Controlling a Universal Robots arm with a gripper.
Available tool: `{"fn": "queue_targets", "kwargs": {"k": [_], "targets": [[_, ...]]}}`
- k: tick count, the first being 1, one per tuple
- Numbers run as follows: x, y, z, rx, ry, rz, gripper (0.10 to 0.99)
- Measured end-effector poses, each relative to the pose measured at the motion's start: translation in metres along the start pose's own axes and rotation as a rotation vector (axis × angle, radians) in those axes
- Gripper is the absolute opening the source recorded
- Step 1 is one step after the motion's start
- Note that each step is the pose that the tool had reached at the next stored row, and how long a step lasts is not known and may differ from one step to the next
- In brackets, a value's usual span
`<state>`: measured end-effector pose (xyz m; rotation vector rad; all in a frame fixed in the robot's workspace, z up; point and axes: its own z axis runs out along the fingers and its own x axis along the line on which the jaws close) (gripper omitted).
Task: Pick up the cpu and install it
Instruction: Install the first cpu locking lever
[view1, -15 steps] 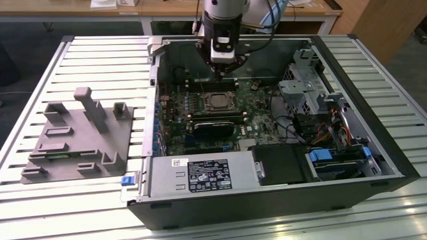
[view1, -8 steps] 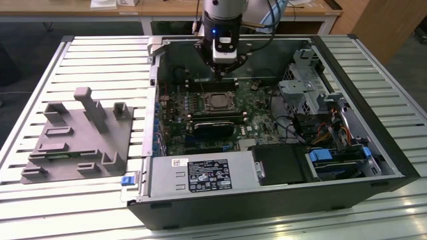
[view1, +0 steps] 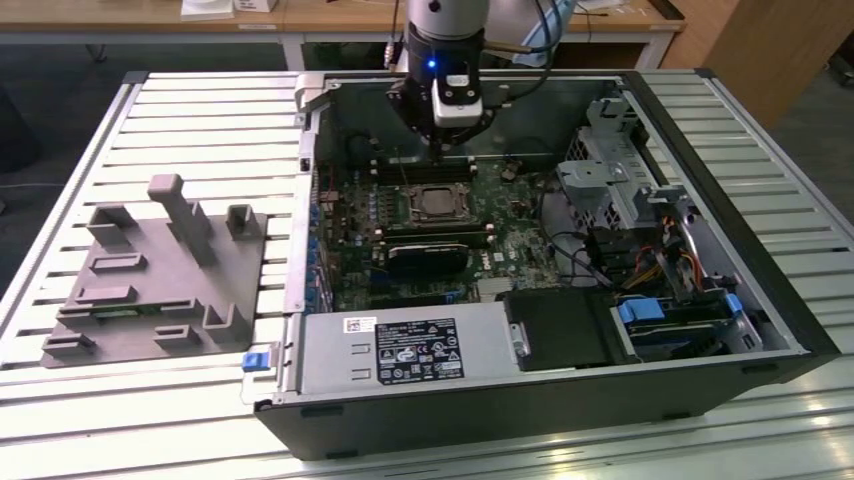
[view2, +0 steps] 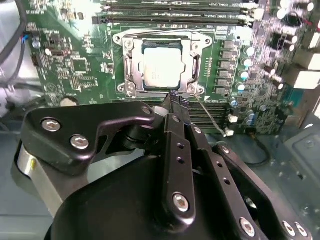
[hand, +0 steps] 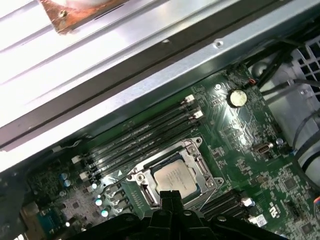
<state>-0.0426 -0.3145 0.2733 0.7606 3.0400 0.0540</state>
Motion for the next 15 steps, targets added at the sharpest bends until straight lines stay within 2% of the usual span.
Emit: {"fn": "queue_targets", "kwargs": {"k": [9, 15], "targets": [[0.0000, 0.0000, 0.0005, 0.000, 0.0052, -0.150, 0.106], [0.0000, 0.0000, 0.0006, 0.000, 0.0071, -0.204, 0.106]]}}
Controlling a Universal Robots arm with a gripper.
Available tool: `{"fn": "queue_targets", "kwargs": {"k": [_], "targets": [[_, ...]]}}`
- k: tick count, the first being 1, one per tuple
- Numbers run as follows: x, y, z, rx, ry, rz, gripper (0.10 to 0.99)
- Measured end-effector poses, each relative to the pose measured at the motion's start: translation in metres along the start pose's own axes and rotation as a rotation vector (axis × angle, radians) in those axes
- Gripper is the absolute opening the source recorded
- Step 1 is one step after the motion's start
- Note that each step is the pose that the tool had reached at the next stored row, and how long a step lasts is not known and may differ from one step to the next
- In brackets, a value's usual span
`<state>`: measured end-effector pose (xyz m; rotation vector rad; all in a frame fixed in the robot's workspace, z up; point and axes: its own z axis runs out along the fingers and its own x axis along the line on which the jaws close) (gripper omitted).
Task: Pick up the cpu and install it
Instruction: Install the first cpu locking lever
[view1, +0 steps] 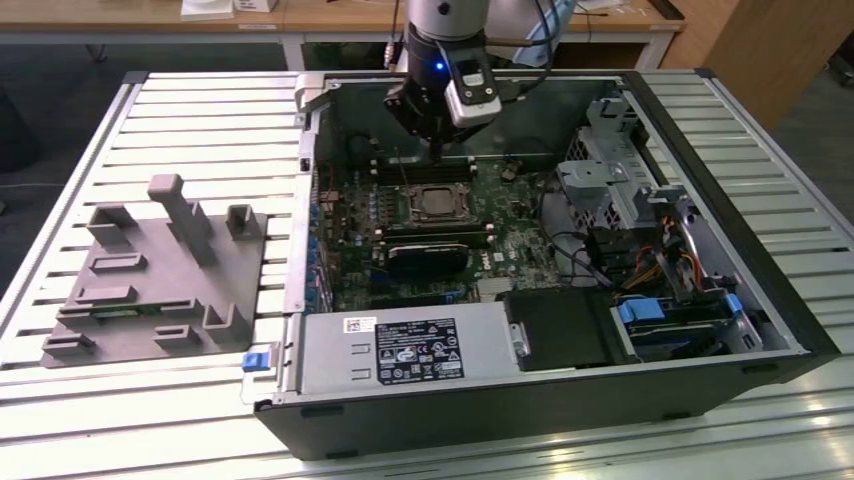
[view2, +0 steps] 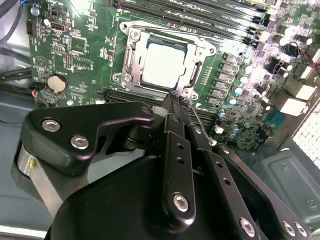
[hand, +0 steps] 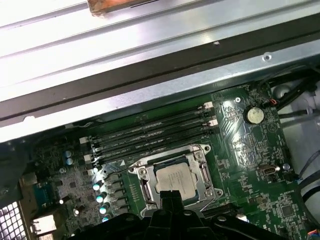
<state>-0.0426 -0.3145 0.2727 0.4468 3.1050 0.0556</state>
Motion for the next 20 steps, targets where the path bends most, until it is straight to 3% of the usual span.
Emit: {"fn": "queue_targets", "kwargs": {"k": [20], "targets": [[0.0000, 0.0000, 0.0001, 0.000, 0.0075, -0.208, 0.106]]}}
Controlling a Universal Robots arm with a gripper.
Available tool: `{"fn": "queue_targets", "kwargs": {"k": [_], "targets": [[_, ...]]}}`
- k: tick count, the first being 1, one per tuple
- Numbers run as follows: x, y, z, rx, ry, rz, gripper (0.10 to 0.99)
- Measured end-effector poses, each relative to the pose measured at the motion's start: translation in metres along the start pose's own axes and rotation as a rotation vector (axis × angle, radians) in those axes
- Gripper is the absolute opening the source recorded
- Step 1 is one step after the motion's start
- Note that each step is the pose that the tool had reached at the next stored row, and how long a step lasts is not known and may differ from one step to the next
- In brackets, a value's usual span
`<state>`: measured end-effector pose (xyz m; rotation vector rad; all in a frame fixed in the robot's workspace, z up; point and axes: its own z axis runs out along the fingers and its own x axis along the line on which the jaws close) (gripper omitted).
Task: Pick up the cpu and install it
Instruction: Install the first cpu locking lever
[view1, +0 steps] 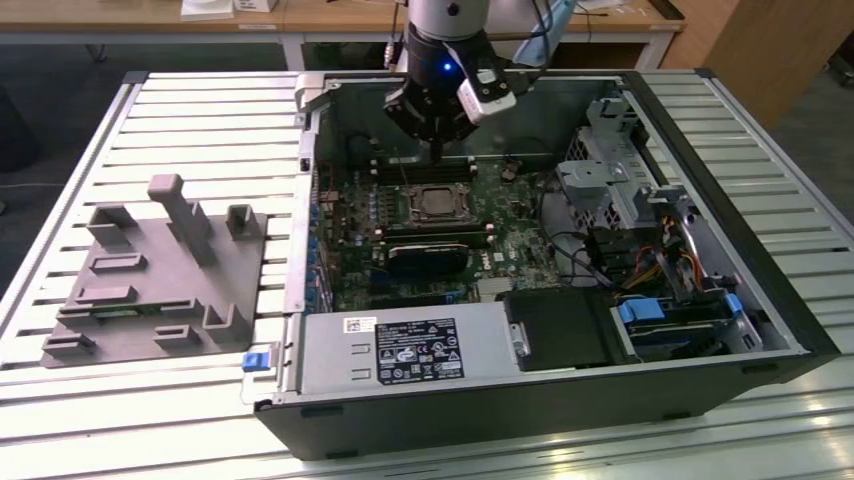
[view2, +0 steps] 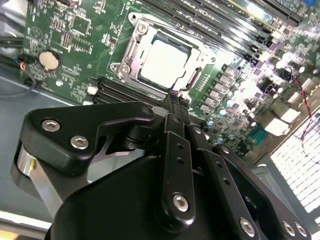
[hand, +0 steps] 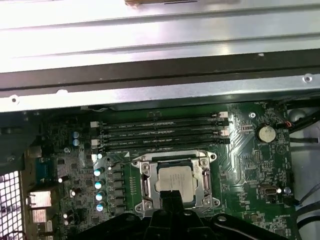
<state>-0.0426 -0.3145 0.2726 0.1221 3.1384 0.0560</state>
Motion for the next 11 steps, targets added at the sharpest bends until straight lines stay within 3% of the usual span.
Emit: {"fn": "queue_targets", "kwargs": {"k": [3, 11], "targets": [[0.0028, -0.0003, 0.0004, -0.001, 0.0009, -0.026, 0.106], [0.0174, -0.0014, 0.0010, -0.001, 0.0012, -0.032, 0.106]]}}
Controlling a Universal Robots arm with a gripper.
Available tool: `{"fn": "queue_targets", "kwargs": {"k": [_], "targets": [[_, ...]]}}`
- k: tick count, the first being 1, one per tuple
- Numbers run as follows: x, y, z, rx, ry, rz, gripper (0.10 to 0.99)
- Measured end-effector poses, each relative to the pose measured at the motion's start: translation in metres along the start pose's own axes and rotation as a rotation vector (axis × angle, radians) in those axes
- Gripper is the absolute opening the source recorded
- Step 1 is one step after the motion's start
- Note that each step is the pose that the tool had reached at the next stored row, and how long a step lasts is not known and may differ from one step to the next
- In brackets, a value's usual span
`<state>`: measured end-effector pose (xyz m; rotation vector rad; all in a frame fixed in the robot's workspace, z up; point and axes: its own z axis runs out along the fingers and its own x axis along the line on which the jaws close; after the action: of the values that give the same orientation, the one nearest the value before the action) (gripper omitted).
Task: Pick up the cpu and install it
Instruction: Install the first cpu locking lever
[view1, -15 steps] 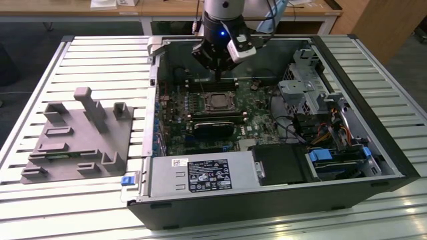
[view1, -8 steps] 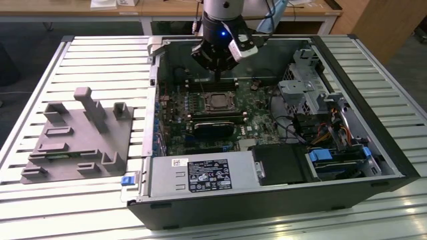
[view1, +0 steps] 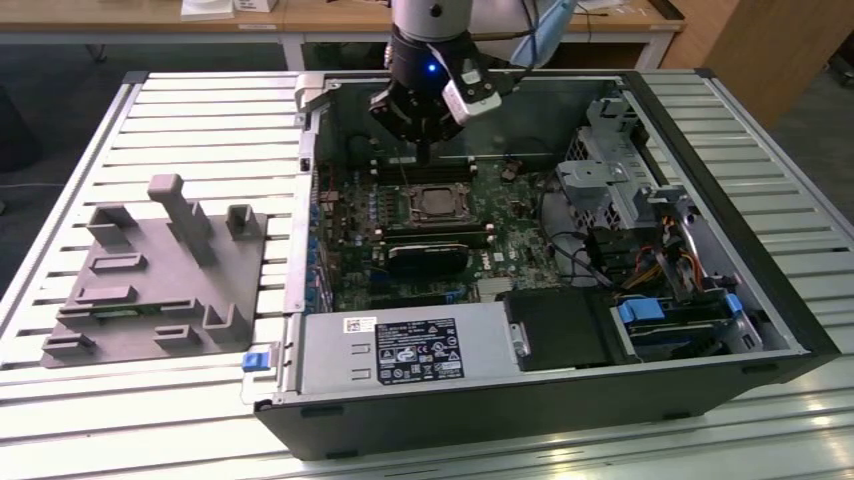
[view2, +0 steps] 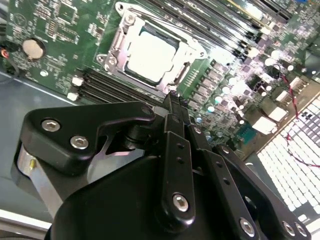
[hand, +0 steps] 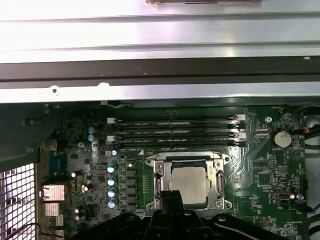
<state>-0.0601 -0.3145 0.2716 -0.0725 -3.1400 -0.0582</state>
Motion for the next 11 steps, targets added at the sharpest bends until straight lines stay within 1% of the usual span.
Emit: {"fn": "queue_targets", "kwargs": {"k": [3, 4, 5, 6, 11], "targets": [[0.0058, -0.0003, 0.0002, 0.000, -0.0019, -0.002, 0.106], [0.0089, -0.0004, 0.0003, 0.000, -0.0039, -0.002, 0.106], [0.0125, -0.0006, 0.0005, 0.000, -0.0083, -0.002, 0.106], [0.0143, -0.0007, 0.0008, 0.000, -0.0103, -0.002, 0.106], [0.0224, -0.0012, 0.0047, -0.001, -0.0131, -0.002, 0.106]]}}
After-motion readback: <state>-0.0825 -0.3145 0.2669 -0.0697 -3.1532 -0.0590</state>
